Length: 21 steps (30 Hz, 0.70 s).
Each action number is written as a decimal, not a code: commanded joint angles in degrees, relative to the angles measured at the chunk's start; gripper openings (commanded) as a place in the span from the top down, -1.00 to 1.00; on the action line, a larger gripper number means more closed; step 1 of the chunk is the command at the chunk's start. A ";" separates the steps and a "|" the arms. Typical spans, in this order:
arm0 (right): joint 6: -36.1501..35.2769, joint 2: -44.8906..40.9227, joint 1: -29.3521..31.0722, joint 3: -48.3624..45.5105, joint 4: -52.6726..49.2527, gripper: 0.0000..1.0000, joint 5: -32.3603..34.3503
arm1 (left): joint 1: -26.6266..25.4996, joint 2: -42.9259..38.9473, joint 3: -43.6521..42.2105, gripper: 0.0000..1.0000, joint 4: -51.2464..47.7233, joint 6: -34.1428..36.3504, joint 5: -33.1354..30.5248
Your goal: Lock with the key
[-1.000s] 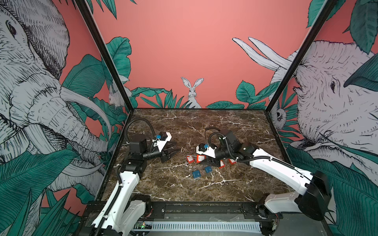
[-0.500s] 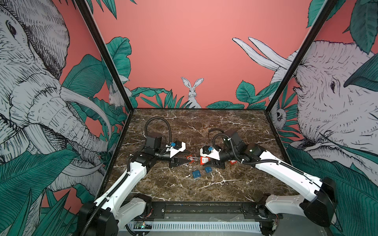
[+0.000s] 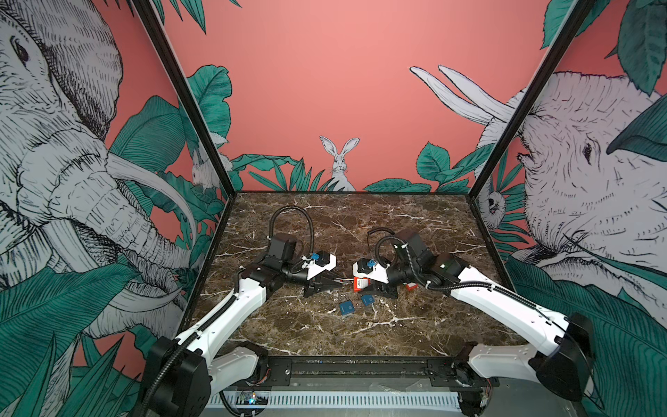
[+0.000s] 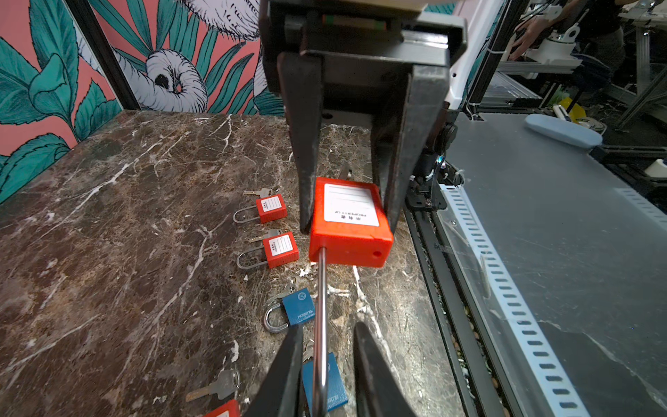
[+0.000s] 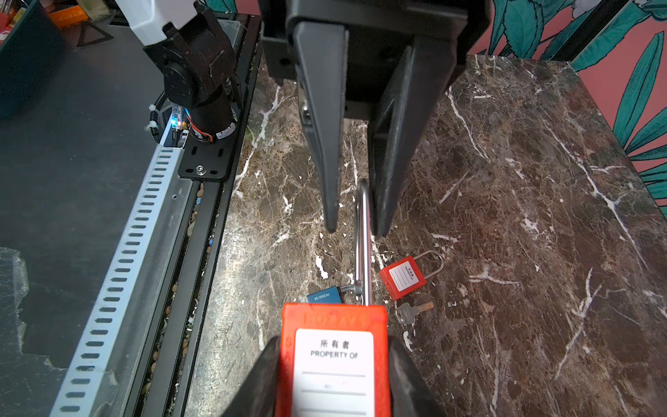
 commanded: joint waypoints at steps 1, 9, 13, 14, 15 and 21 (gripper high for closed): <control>-1.20 -0.49 -0.34 1.30 1.17 0.51 -1.06 | -0.55 0.13 1.84 0.61 -1.06 1.26 0.79; -1.99 0.34 -0.34 1.99 -0.33 -0.21 2.10 | -1.80 2.25 -0.28 1.00 4.63 -5.29 2.76; -3.33 -0.64 -0.97 1.92 -3.84 -0.47 5.43 | -1.85 0.82 -5.67 1.00 17.08 -14.61 2.57; -3.48 -0.95 -1.45 1.83 -4.66 -0.46 6.20 | -1.87 0.38 -6.57 1.00 19.79 -16.36 2.57; -3.64 -1.16 -1.96 1.83 -5.75 -0.43 6.71 | -1.84 0.08 -7.04 1.00 21.27 -17.61 2.50; -3.96 -0.96 -3.40 2.27 -10.21 -0.19 6.85 | -2.67 -1.35 -7.16 1.00 21.68 -17.47 1.64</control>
